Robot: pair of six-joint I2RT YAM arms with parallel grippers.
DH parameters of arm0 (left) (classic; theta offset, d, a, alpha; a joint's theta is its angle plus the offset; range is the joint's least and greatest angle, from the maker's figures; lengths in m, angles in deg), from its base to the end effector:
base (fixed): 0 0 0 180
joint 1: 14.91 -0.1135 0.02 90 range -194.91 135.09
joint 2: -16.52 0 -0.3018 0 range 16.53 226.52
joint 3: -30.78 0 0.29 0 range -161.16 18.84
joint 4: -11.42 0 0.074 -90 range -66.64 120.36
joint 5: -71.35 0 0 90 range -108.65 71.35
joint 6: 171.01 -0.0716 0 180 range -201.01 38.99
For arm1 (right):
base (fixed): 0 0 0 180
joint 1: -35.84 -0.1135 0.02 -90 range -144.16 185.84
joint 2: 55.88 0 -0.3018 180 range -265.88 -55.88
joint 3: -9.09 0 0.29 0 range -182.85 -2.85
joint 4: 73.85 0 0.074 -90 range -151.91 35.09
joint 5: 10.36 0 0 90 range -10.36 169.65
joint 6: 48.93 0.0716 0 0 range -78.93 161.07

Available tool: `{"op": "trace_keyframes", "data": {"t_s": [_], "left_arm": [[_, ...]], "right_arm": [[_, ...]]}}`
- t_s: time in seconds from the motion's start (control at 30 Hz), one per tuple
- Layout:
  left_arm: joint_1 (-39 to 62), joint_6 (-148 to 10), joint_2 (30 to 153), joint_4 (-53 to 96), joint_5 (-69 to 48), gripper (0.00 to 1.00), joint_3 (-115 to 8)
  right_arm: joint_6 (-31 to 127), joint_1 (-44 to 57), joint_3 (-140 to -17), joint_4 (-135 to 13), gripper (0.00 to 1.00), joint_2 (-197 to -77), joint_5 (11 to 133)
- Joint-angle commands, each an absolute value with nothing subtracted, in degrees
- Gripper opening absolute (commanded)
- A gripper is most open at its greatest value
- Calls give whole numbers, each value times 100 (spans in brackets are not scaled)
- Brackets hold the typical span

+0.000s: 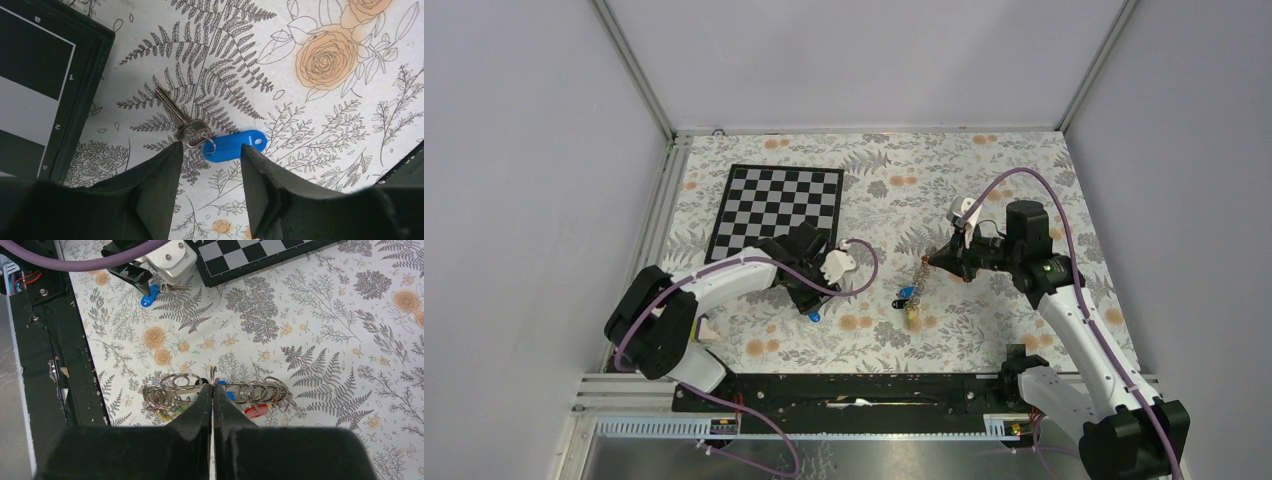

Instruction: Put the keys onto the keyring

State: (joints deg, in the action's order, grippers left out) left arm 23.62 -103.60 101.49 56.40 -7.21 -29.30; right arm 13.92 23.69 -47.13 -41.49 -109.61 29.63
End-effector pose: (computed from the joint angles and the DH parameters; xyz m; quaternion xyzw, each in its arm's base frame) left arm 0.2307 -0.2019 0.1567 0.5131 0.8348 -0.1213 0.1586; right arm 0.2184 0.1031 0.3097 -0.4632 0.6675 0.3034 0.4979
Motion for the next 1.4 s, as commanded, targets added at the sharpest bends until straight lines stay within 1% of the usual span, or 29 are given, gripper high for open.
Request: {"op": "trace_keyframes", "data": {"t_s": [0.0,0.13,0.33,0.7,0.8,1.03,1.07,1.13,1.37], "left_arm": [[2368,-10326,10293,5421,-820,51,-2873],[2366,-10350,10383,5368,-845,44,-2833],[2362,-10359,10391,5310,-863,32,-2784],[2364,-10512,10271,5343,-854,18,-2947],[2368,-10546,10306,5342,-855,12,-3020],[2360,-10565,10315,5344,-763,10,-3126],[2366,-10577,10312,5342,-765,8,-3126],[2365,-10601,10317,5342,-777,0,-3134],[2359,-10654,10338,5349,-701,0,-3143]], "right_arm": [[1339,2421,-4734,-4411,0,-10914,2841],[1339,2423,-4733,-4405,0,-10913,2824],[1341,2423,-4724,-4407,0,-10915,2806],[1344,2440,-4715,-4412,0,-10923,2789],[1350,2450,-4715,-4415,0,-10931,2781],[1349,2476,-4717,-4412,0,-10912,2770],[1350,2476,-4718,-4410,0,-10909,2768],[1348,2480,-4716,-4410,0,-10917,2763],[1356,2493,-4716,-4411,0,-10910,2753]]}}
